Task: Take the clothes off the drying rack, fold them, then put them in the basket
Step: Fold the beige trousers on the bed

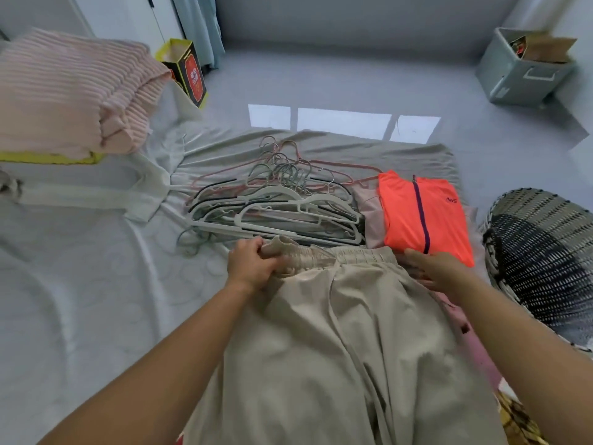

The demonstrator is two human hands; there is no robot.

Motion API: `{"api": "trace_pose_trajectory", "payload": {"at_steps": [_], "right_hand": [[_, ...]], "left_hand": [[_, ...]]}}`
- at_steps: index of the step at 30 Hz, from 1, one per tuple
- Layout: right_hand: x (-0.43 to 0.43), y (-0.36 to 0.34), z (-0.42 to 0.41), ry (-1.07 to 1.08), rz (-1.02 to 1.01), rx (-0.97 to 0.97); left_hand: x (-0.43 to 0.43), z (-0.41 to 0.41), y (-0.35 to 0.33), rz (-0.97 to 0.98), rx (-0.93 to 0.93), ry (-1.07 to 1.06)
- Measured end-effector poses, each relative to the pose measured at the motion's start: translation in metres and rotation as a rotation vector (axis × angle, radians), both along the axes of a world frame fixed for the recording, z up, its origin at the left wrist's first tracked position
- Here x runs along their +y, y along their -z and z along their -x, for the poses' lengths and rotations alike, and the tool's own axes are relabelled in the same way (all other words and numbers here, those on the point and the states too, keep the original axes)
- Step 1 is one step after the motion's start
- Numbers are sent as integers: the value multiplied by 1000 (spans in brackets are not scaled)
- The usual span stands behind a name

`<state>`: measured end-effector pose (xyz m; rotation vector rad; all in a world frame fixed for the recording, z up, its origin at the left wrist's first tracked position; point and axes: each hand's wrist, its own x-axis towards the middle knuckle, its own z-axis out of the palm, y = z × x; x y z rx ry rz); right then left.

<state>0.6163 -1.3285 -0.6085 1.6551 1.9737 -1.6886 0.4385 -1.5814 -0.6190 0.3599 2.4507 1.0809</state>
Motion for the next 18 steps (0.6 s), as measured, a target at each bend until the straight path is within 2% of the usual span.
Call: {"api": "trace_pose_trajectory", "payload": {"at_steps": [3,7,8,10,12,14,18], "right_hand": [[-14,17,22,39,51,-49],[-25,4,23,82,152,-31],[-24,-7,23,96,190,21],[-21,-38,21,126,260,133],[-27,-81,15,95,274,162],[-38,-125,9,14,253,197],[-73,-212,-12,-118,59,294]], "left_hand": [[-8,5,-3,99,193,104],[-26,11,-27,-61,230,197],[-30,13,-39,-138,206,147],[-36,16,-71,-345,44,10],[-46,15,-99,-504,-77,-76],[-61,13,-128,-553,-116,-98],[-102,0,-199,-601,-304,-29]]}}
